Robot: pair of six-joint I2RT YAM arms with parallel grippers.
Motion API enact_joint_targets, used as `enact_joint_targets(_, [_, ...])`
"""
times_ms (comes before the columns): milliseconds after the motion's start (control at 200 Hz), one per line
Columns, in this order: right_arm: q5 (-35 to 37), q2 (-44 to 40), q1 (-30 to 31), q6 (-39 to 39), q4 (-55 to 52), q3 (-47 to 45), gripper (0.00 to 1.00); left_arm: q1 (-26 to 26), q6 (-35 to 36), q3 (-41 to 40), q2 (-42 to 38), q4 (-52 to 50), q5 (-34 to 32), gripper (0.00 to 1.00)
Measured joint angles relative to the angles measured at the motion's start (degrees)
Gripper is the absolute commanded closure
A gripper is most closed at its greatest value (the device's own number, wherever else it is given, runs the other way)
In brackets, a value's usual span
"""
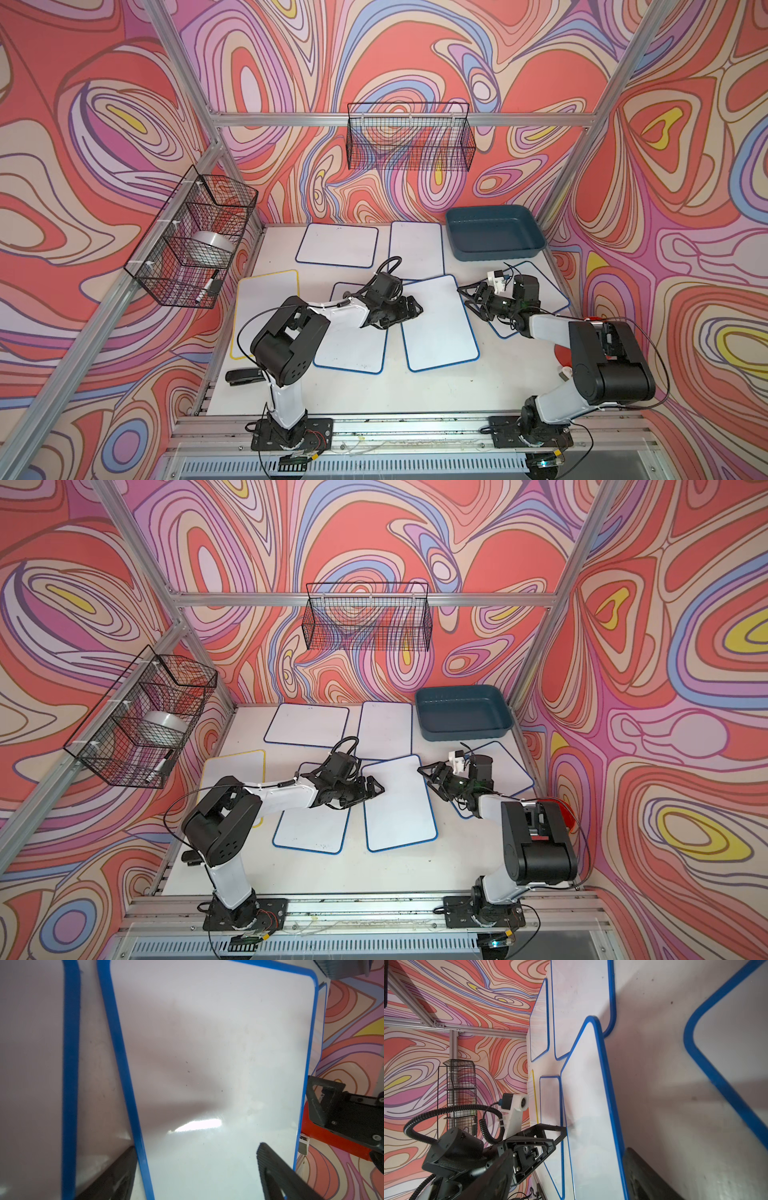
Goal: Put the whiteboard into the storage box
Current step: Pick up the whiteboard at the center of the board.
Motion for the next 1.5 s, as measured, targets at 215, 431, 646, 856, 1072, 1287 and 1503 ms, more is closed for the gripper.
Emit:
enact_joint_targets(215, [-0.9,0.2,0.0,2.0,4.0,-0.2,0.18,0.2,-1.1,0.0,0.1,0.2,0.1,0.15])
enact_joint_targets(431, [-0.1,1.0,0.0,-1.0,1.4,-0.1,0.19,0.2,-1.9,0.0,0.2,0.4,0.2,0.15])
enact_joint_targets(646, [2.3,1.6,0.0,-6.4,-7.6,1.1,0.18,0.3,-1.9,0.0,0.4,1.2,0.6,0.15])
enact_joint_targets(856, [6.2,2.5,1.0,-12.8,-18.9,3.0,0.19,0.5,-1.8,0.0,1.3,3.9,0.9,0.15])
enact_joint_targets(1072, [7.2,3.4,1.7,-15.3,-22.2,5.2,0.19,1.4,-2.1,0.0,1.9,6.3,0.9,0.15])
enact_joint_targets(1287, [7.4,3.6,2.4,-13.7,-21.3,5.4,0.18,2.4,-3.2,0.0,2.8,9.1,0.9,0.17])
enact_joint_targets(1503, [7.3,3.6,2.5,-16.4,-28.0,7.7,0.18,3.6,-6.5,0.0,4.8,14.7,1.5,0.19])
